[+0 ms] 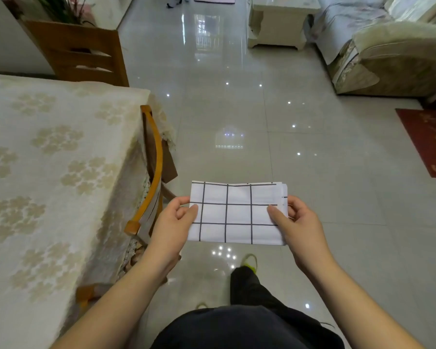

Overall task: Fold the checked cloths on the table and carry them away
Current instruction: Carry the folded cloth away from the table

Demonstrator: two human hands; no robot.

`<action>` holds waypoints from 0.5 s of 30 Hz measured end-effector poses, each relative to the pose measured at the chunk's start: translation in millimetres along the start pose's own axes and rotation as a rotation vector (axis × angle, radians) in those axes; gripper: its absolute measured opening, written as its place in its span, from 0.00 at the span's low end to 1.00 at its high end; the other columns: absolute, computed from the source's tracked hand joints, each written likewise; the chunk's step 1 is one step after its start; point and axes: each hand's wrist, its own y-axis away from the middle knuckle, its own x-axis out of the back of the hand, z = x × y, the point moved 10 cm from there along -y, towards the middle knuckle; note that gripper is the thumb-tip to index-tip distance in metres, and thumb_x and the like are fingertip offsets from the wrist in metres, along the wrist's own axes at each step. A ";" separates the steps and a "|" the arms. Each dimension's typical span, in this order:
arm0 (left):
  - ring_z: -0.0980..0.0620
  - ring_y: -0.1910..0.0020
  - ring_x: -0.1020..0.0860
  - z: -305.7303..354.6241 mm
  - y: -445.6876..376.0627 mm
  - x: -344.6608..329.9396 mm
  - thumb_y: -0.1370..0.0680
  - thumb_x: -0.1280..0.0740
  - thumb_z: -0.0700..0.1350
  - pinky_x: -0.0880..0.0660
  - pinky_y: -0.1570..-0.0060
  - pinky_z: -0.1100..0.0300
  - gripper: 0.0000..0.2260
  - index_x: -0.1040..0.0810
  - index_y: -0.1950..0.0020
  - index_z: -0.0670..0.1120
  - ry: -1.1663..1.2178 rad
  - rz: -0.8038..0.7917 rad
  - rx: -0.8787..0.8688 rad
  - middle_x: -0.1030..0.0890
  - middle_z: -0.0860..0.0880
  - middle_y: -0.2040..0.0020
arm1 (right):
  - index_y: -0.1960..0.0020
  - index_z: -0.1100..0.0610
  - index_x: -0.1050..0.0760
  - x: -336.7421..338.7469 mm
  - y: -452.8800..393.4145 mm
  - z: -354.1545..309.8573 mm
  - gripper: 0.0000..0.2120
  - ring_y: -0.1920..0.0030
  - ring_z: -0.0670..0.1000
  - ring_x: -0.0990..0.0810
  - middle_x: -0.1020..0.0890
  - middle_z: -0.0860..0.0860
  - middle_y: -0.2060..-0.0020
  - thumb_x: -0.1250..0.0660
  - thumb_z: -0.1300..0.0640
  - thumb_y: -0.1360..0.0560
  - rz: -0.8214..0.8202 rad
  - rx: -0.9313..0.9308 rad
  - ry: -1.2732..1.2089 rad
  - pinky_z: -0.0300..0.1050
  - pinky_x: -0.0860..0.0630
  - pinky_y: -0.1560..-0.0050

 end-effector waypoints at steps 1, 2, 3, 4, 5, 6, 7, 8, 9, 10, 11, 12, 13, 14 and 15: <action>0.38 0.48 0.18 2.5 -13.8 -4.3 0.30 0.32 0.60 0.24 0.42 0.37 0.20 0.23 0.40 0.55 -0.004 0.009 0.002 0.17 0.39 0.52 | 0.46 0.54 0.22 0.3 -13.8 -1.2 0.09 0.55 0.48 0.14 0.13 0.48 0.55 0.31 0.63 0.24 -0.021 -0.010 -0.009 0.41 0.20 0.59; 0.38 0.48 0.18 6.5 -27.2 -8.9 0.29 0.32 0.58 0.25 0.41 0.37 0.20 0.23 0.39 0.54 -0.008 0.022 0.010 0.16 0.40 0.51 | 0.44 0.54 0.22 0.8 -28.3 -2.4 0.10 0.54 0.49 0.14 0.13 0.48 0.54 0.31 0.63 0.24 -0.039 -0.020 -0.024 0.40 0.20 0.59; 0.39 0.48 0.18 13.3 -39.9 -14.3 0.27 0.32 0.56 0.25 0.41 0.38 0.18 0.23 0.39 0.52 -0.007 0.036 0.012 0.16 0.41 0.51 | 0.43 0.55 0.23 2.0 -43.8 -4.4 0.11 0.54 0.49 0.14 0.13 0.48 0.53 0.31 0.64 0.24 -0.055 -0.028 -0.037 0.40 0.19 0.59; 0.40 0.48 0.18 19.9 -52.8 -20.5 0.24 0.32 0.52 0.24 0.41 0.40 0.16 0.24 0.38 0.50 -0.006 0.047 0.008 0.16 0.42 0.51 | 0.43 0.55 0.23 3.5 -59.8 -7.3 0.11 0.53 0.49 0.14 0.13 0.49 0.53 0.31 0.64 0.24 -0.068 -0.035 -0.042 0.41 0.19 0.58; 0.41 0.48 0.17 28.1 -64.1 -26.8 0.22 0.32 0.49 0.22 0.43 0.42 0.13 0.24 0.38 0.48 -0.006 0.059 0.005 0.15 0.42 0.51 | 0.42 0.56 0.23 5.6 -75.6 -11.7 0.12 0.53 0.49 0.14 0.13 0.49 0.52 0.30 0.64 0.24 -0.075 -0.038 -0.042 0.42 0.19 0.57; 0.42 0.49 0.17 36.5 -76.0 -32.7 0.20 0.34 0.46 0.20 0.46 0.46 0.12 0.24 0.38 0.47 -0.002 0.072 0.003 0.15 0.43 0.52 | 0.42 0.56 0.23 8.1 -91.6 -17.7 0.12 0.53 0.49 0.14 0.14 0.49 0.52 0.30 0.63 0.24 -0.077 -0.037 -0.040 0.42 0.18 0.57; 0.43 0.51 0.16 45.5 -87.4 -39.0 0.20 0.34 0.44 0.20 0.50 0.50 0.10 0.24 0.38 0.46 -0.003 0.080 0.001 0.14 0.43 0.53 | 0.42 0.55 0.23 11.1 -108.0 -24.4 0.12 0.53 0.49 0.14 0.14 0.49 0.52 0.30 0.63 0.24 -0.082 -0.032 -0.038 0.42 0.18 0.57; 0.44 0.52 0.16 53.8 -97.8 -45.4 0.20 0.35 0.43 0.20 0.54 0.53 0.10 0.23 0.39 0.46 -0.001 0.081 -0.003 0.14 0.43 0.53 | 0.43 0.55 0.23 13.5 -123.6 -31.0 0.11 0.54 0.49 0.14 0.14 0.49 0.53 0.30 0.63 0.24 -0.090 -0.031 -0.038 0.42 0.19 0.57; 0.45 0.53 0.16 63.3 -106.6 -50.9 0.20 0.35 0.42 0.21 0.55 0.54 0.10 0.23 0.39 0.46 -0.002 0.083 -0.008 0.14 0.43 0.54 | 0.43 0.55 0.23 15.5 -138.7 -38.2 0.11 0.55 0.48 0.14 0.13 0.49 0.53 0.31 0.63 0.24 -0.101 -0.031 -0.038 0.41 0.19 0.58; 0.46 0.54 0.15 74.1 -115.6 -55.6 0.20 0.35 0.43 0.21 0.55 0.54 0.10 0.23 0.39 0.47 -0.001 0.086 -0.026 0.14 0.43 0.54 | 0.43 0.55 0.23 16.7 -153.7 -46.7 0.11 0.55 0.49 0.14 0.13 0.49 0.53 0.31 0.63 0.24 -0.112 -0.027 -0.039 0.41 0.19 0.59; 0.45 0.54 0.16 84.4 -124.8 -59.0 0.20 0.35 0.43 0.21 0.53 0.52 0.10 0.24 0.39 0.47 -0.005 0.092 -0.042 0.14 0.43 0.55 | 0.43 0.55 0.23 17.6 -168.2 -55.1 0.11 0.55 0.49 0.14 0.13 0.49 0.54 0.31 0.63 0.24 -0.125 -0.020 -0.034 0.41 0.20 0.60; 0.45 0.54 0.16 91.5 -134.5 -61.3 0.20 0.34 0.44 0.21 0.51 0.50 0.10 0.23 0.39 0.48 -0.011 0.098 -0.051 0.15 0.43 0.55 | 0.43 0.56 0.23 18.0 -182.3 -62.5 0.11 0.56 0.48 0.14 0.13 0.49 0.54 0.31 0.63 0.24 -0.135 -0.015 -0.027 0.40 0.20 0.61; 0.45 0.54 0.16 97.7 -143.5 -61.8 0.20 0.34 0.44 0.22 0.49 0.48 0.09 0.23 0.40 0.49 -0.013 0.111 -0.058 0.15 0.43 0.56 | 0.43 0.56 0.23 18.0 -195.2 -69.3 0.11 0.57 0.47 0.14 0.13 0.49 0.54 0.31 0.64 0.24 -0.142 -0.012 -0.024 0.38 0.21 0.62; 0.45 0.54 0.16 103.5 -152.1 -61.4 0.20 0.34 0.45 0.22 0.49 0.47 0.09 0.23 0.40 0.50 -0.010 0.126 -0.069 0.15 0.44 0.57 | 0.43 0.57 0.23 17.0 -207.0 -76.0 0.10 0.58 0.46 0.15 0.13 0.49 0.55 0.31 0.64 0.24 -0.145 -0.010 -0.024 0.37 0.22 0.64; 0.45 0.53 0.17 109.7 -160.2 -61.3 0.21 0.33 0.46 0.23 0.47 0.46 0.09 0.23 0.41 0.51 -0.008 0.142 -0.074 0.15 0.44 0.57 | 0.44 0.57 0.23 14.9 -218.5 -82.5 0.10 0.59 0.45 0.15 0.13 0.49 0.56 0.31 0.64 0.24 -0.152 -0.006 -0.027 0.36 0.23 0.64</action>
